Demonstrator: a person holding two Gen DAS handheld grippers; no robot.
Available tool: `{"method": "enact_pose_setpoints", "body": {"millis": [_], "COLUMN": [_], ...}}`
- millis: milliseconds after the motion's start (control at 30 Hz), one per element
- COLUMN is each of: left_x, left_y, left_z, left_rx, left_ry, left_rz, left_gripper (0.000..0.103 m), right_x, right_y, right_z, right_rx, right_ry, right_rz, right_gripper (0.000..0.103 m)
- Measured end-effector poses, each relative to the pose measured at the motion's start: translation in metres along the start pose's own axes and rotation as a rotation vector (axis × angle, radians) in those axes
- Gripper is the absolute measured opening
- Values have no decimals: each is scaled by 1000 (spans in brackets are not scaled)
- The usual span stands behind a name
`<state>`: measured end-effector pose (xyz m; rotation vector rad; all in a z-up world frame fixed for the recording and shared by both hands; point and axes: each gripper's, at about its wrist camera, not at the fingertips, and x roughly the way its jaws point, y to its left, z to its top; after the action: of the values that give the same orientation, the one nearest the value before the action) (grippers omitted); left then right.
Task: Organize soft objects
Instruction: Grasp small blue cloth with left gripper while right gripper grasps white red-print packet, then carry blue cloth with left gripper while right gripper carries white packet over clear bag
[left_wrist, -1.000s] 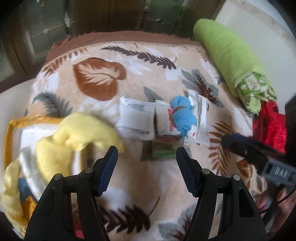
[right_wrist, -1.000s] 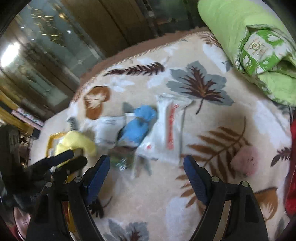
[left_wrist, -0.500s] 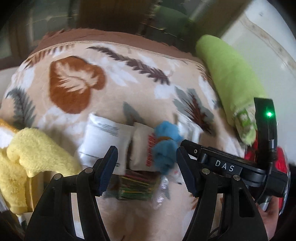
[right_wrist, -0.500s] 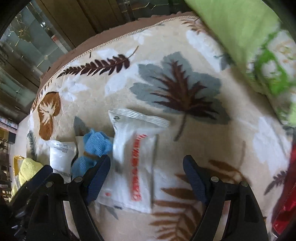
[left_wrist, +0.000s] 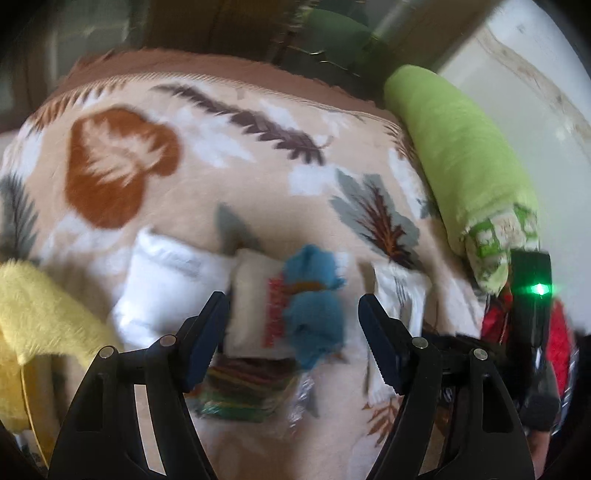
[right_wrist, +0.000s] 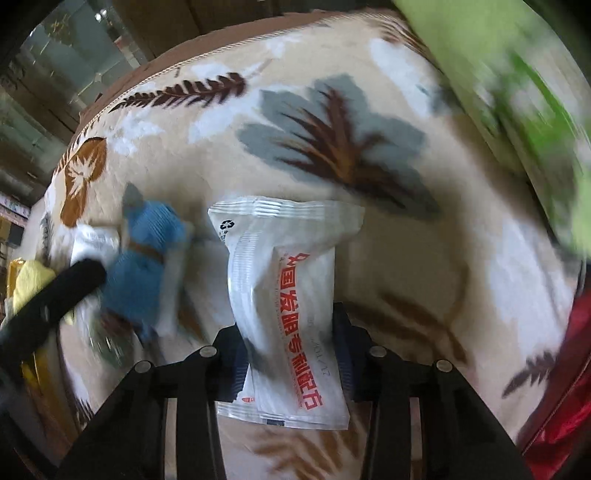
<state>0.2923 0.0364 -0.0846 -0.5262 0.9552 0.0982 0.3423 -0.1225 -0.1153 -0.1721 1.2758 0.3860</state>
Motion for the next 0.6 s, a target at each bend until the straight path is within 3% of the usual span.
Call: {"method": "enact_pose_setpoints", "body": {"millis": [100,167,200,300,400,467,533,600], "left_x": [13,34,40,54,58,60,55,56], "left_y": [-23,-34,-36,-51,-56,-59,-64,-65], "left_z": [2,1,-1,-6,-8,-10,-11,-14], "left_rx": [67,98,106,212,251,297,322,324], "left_ry": [12,85,108,128,139,143,135,164], "left_rz": [60,172,193,297,334,361,340,302], "left_gripper": [74,78,78,80,80,65,19,19], "right_x": [-6,-8,-9,-7,-8,-3,-2,-2], "right_y": [-26,-34,-35,-38,-36,-32,-32,-26], "right_z": [-19,-26,-28,-30,-31,-26,-26,-28], "right_rx": [41,50,50,58,58,55,49,14], "right_ry": [4,9,12,11,7,2,-4,-1], "right_rz": [44,55,58,64,67,75,78,68], "right_gripper": [40,40,40,43,45,47,48,51]}}
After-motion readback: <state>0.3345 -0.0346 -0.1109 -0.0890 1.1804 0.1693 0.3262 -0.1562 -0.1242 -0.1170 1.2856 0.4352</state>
